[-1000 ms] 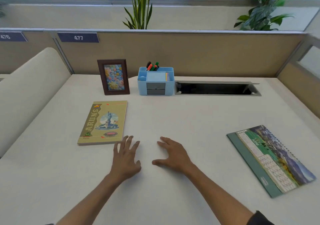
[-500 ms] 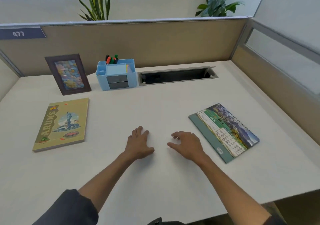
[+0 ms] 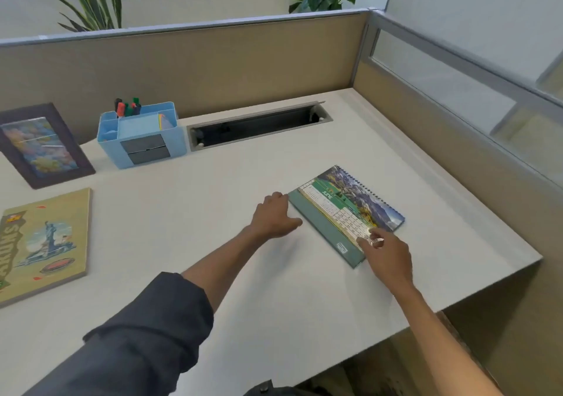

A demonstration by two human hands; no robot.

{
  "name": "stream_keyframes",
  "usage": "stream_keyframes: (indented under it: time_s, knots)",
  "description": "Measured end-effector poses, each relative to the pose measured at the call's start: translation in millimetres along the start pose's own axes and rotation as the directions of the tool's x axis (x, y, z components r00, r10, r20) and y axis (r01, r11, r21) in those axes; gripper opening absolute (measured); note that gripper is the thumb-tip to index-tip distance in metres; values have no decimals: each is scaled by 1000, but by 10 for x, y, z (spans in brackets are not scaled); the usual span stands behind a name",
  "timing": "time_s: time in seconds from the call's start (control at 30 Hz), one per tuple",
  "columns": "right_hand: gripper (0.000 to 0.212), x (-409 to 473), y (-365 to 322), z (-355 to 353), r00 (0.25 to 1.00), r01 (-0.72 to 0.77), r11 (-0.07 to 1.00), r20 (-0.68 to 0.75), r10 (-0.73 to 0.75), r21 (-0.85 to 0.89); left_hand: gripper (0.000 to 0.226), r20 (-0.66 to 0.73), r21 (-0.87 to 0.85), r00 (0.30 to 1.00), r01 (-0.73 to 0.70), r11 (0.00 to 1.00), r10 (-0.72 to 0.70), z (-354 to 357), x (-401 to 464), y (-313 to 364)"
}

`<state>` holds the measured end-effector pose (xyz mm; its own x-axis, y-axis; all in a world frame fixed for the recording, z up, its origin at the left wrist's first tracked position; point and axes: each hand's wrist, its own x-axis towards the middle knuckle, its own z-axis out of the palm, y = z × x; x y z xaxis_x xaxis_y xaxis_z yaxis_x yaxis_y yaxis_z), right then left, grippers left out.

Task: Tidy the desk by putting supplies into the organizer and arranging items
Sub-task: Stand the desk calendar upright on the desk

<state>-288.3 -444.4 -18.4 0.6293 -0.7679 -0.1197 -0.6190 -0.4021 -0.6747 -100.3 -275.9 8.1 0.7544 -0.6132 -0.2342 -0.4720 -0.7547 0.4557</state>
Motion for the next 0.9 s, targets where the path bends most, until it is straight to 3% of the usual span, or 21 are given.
stream_keyframes:
  time_s: [0.23, 0.4, 0.53, 0.63, 0.77, 0.9]
  knots:
    - [52, -38, 261, -57, 988, -133, 991, -74, 133, 14, 61, 92, 23, 995, 30, 999, -32, 36, 337, 182]
    - [29, 19, 194, -68, 975, -216, 949, 5, 221, 231, 75, 153, -26, 984, 95, 995, -90, 50, 516, 263]
    - [13, 101, 150, -71, 934, -332, 796, 62, 351, 506, 60, 107, -67, 980, 178, 982, -170, 21, 582, 322]
    - [18, 186, 136, -85, 893, -423, 669, 154, 423, 611, 53, 114, -57, 964, 247, 967, -239, -20, 612, 281]
    - [18, 263, 70, -128, 863, -491, 605, 256, 435, 627, 58, 133, -53, 951, 286, 957, -278, -60, 646, 200]
    - [24, 322, -5, -143, 860, -510, 639, 318, 400, 576, 52, 194, -216, 940, 319, 923, -280, -210, 696, 210]
